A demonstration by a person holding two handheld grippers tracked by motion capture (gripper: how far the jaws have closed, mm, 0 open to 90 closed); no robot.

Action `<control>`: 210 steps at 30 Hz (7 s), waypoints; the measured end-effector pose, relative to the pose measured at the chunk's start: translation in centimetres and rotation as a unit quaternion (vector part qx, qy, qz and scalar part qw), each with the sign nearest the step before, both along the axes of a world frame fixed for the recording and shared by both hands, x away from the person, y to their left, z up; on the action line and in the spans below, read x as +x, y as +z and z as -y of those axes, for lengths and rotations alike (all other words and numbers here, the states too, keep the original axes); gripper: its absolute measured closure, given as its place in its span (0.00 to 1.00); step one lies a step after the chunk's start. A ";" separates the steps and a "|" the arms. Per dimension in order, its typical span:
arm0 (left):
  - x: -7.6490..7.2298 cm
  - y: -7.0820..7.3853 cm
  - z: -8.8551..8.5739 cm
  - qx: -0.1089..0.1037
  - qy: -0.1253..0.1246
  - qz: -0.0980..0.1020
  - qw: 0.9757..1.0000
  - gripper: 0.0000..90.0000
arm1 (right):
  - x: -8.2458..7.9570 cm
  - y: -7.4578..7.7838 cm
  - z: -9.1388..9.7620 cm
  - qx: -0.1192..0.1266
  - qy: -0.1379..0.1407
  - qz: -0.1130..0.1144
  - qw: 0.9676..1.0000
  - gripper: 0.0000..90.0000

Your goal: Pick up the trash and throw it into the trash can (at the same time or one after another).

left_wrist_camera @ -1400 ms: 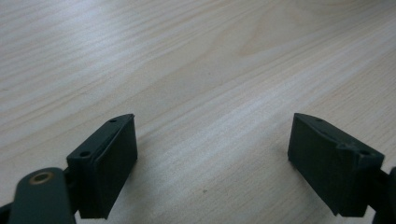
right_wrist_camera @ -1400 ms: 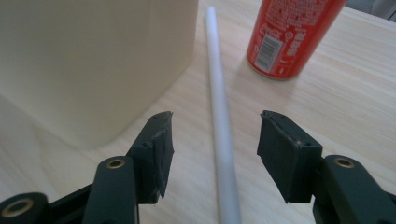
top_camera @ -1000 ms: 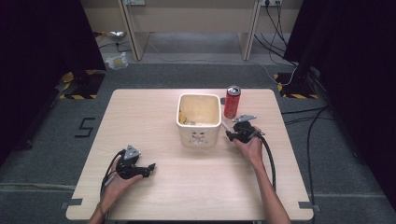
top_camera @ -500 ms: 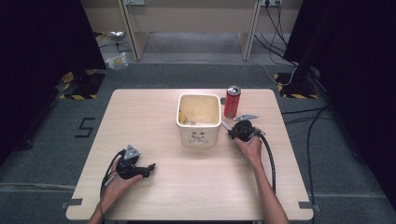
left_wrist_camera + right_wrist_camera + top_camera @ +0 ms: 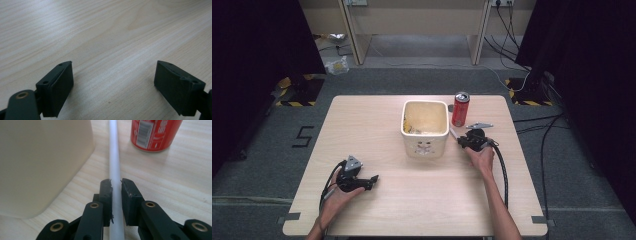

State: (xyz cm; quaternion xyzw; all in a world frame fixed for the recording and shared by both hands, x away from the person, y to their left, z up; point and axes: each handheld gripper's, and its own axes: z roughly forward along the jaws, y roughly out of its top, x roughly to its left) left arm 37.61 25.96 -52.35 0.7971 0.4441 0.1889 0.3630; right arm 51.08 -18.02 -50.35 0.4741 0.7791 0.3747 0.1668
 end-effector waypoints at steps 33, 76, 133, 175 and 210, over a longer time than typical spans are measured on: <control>0.0 0.0 0.0 0.000 0.000 0.000 1.000 0.16 | -3.1 7.3 -0.2 0.009 0.007 0.115 0.993 0.88; 0.0 0.0 -0.1 0.000 -0.001 -0.002 1.000 0.17 | -2.4 14.5 -6.8 0.055 0.093 0.134 0.985 0.88; 0.0 0.0 -0.1 -0.001 0.000 -0.001 1.000 0.17 | -0.6 13.9 -6.3 0.046 0.077 0.084 0.992 0.48; 0.0 0.0 -0.1 -0.001 0.000 -0.001 1.000 0.17 | 3.8 7.8 -0.2 0.030 -0.072 0.074 0.994 0.27; 0.0 0.0 -0.1 -0.001 0.000 -0.002 1.000 0.17 | 8.4 3.4 -1.4 0.034 -0.081 0.077 0.993 0.35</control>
